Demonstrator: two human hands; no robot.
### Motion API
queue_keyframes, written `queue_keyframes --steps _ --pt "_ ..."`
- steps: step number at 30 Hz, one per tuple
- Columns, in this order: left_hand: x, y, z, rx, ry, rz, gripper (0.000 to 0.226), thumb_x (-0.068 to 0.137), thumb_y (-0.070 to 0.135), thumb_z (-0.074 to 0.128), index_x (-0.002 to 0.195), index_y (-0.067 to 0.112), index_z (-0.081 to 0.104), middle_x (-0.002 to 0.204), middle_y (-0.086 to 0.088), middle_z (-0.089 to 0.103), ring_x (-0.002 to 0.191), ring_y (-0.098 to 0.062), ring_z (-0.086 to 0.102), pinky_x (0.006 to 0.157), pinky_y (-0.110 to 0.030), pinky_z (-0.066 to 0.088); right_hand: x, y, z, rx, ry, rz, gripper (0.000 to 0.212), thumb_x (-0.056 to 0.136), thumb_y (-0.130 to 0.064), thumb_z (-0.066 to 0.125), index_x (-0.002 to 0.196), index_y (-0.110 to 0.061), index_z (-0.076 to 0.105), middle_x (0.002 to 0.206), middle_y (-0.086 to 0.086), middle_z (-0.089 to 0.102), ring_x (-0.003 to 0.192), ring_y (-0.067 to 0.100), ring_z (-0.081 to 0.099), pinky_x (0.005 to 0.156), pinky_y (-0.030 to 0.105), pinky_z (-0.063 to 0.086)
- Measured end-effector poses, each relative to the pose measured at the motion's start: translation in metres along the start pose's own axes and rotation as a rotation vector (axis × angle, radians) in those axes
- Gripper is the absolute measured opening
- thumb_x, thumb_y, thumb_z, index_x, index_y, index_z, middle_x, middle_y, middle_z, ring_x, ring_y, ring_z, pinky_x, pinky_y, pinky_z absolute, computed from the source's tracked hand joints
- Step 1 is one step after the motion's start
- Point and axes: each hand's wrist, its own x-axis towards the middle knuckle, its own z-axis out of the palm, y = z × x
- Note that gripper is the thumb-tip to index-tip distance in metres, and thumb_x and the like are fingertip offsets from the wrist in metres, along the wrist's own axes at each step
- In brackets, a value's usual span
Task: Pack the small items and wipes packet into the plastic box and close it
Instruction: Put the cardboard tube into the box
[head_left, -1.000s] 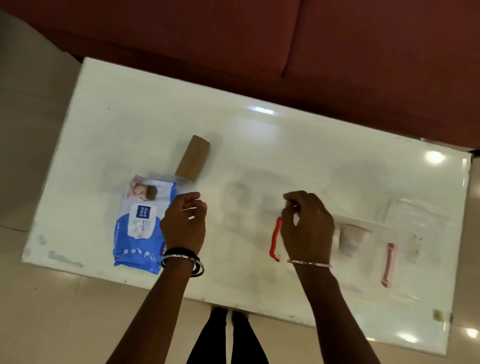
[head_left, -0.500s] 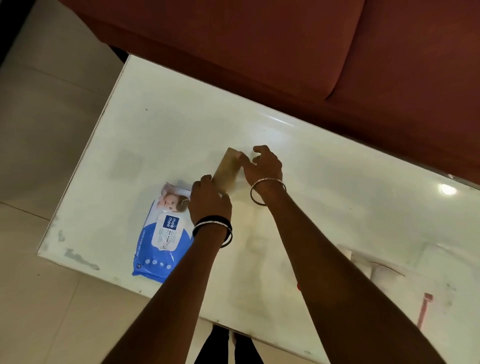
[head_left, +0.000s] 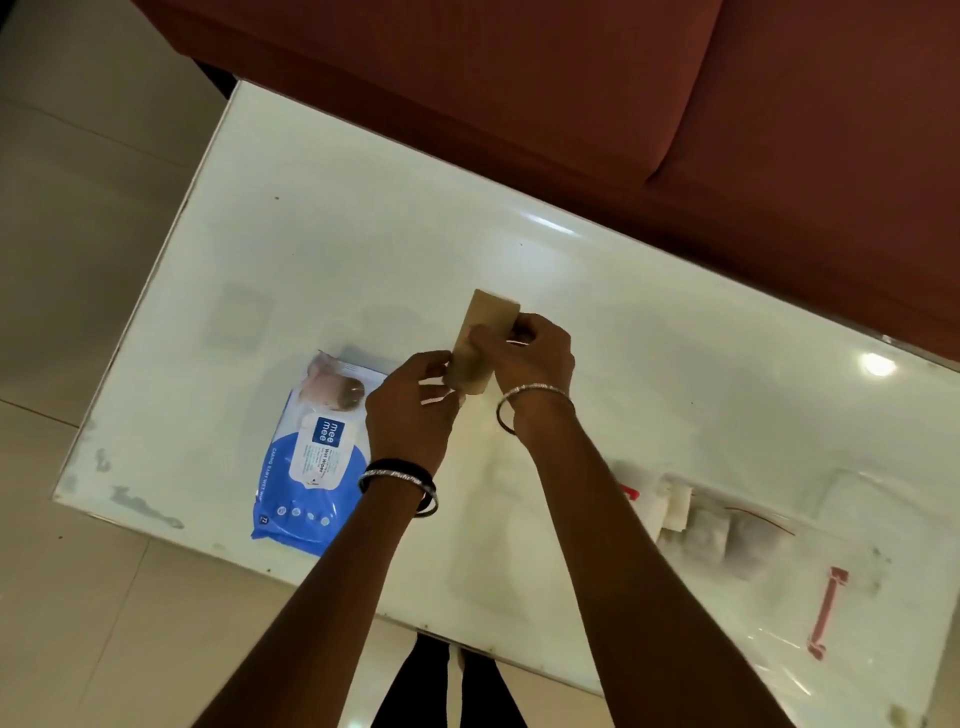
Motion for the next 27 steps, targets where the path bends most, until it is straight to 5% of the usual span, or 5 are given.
queue_keyframes --steps 5,11,17,22,27 --pt "-0.038 0.001 0.0 -0.001 0.041 0.043 0.025 0.083 0.007 0.068 0.105 0.02 0.067 0.094 0.006 0.07 0.078 0.003 0.065 0.066 -0.002 0.048 -0.049 0.014 -0.064 0.149 0.105 -0.102 0.031 0.067 -0.02 0.083 0.096 -0.02 0.072 0.089 -0.01 0.074 0.083 0.004 0.071 0.075 0.017 0.055" --pt "-0.077 -0.001 0.015 0.013 -0.015 0.088 0.014 0.086 0.01 0.064 0.094 0.02 0.069 0.085 0.007 0.071 0.074 -0.001 0.067 0.062 -0.004 0.048 -0.093 0.056 -0.152 0.209 0.221 -0.216 0.039 0.071 -0.003 0.079 0.101 -0.027 0.072 0.09 -0.01 0.077 0.086 0.001 0.073 0.07 0.011 0.056" --pt "-0.1 -0.003 0.027 0.066 -0.064 0.121 0.014 0.086 0.008 0.062 0.095 0.015 0.071 0.085 0.003 0.073 0.076 -0.009 0.068 0.066 -0.002 0.048 -0.114 0.12 -0.215 -0.16 0.269 -0.283 0.059 0.061 -0.014 0.089 0.111 -0.027 0.059 0.095 -0.012 0.073 0.091 0.001 0.071 0.08 0.017 0.056" --pt "-0.116 -0.001 0.037 0.102 -0.083 0.128 0.015 0.087 0.008 0.062 0.097 0.013 0.071 0.088 0.001 0.073 0.078 -0.011 0.069 0.065 -0.004 0.048 -0.108 0.158 -0.219 -0.507 0.083 -0.345 0.049 0.062 -0.018 0.089 0.103 -0.021 0.061 0.093 -0.011 0.07 0.086 0.013 0.067 0.072 0.026 0.052" --pt "-0.128 -0.001 0.045 0.103 -0.103 0.134 0.014 0.088 0.009 0.061 0.099 0.013 0.07 0.091 -0.001 0.073 0.081 -0.016 0.07 0.072 -0.022 0.056 -0.099 0.176 -0.214 -0.779 -0.073 -0.355 0.042 0.068 -0.022 0.081 0.106 -0.023 0.062 0.1 -0.008 0.069 0.093 0.02 0.063 0.075 0.031 0.048"
